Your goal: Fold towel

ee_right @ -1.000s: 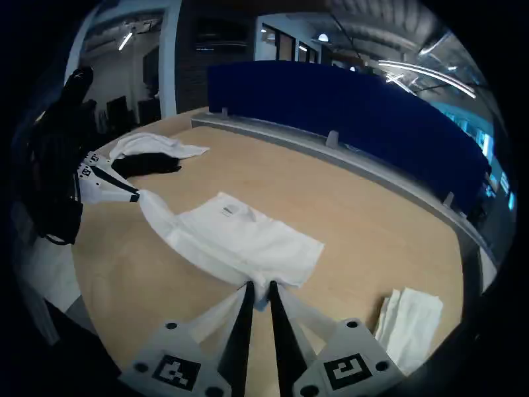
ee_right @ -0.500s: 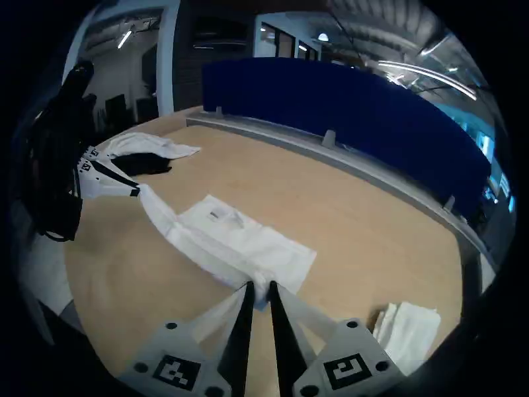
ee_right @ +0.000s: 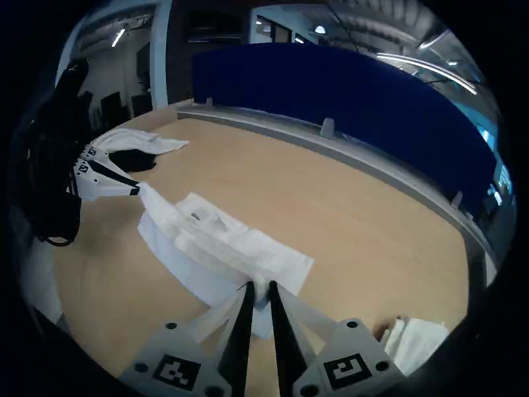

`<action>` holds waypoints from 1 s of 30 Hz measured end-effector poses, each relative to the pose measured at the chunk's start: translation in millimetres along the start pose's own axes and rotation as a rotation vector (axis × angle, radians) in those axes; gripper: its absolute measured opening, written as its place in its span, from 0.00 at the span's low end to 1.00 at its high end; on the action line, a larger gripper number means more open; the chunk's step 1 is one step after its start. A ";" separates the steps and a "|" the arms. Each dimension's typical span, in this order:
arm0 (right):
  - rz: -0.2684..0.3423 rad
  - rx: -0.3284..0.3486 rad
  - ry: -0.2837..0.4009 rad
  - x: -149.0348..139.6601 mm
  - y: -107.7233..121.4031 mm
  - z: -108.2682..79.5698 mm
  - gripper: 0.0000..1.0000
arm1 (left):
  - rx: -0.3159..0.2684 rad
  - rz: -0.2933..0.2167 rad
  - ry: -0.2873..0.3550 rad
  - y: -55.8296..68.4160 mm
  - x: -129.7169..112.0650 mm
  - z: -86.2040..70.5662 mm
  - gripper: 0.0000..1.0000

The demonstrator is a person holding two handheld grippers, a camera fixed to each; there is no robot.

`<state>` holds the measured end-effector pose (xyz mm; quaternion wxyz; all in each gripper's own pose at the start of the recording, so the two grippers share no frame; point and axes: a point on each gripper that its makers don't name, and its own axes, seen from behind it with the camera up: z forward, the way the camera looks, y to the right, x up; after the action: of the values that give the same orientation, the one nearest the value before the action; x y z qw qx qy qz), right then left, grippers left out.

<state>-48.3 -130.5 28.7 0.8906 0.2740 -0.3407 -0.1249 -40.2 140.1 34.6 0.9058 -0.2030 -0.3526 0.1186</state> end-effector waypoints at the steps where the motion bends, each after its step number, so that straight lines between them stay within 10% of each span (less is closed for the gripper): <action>1: 0.002 0.000 -0.005 -1.0 1.7 3.7 0.18 | -0.003 0.000 -0.003 -0.5 -1.0 4.4 0.09; 20: 0.028 -0.052 -0.057 -24.4 19.9 57.2 0.21 | 0.006 0.014 -0.028 -13.4 -13.7 64.2 0.22; 30: 0.065 -0.087 -0.052 -24.1 26.5 64.7 0.83 | 0.028 0.059 -0.019 -19.3 -11.0 62.9 0.67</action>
<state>-108.8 -125.0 70.9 0.8962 0.2208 -0.3665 -0.1177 -90.0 136.9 78.8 0.9012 -0.1995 -0.3534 0.1520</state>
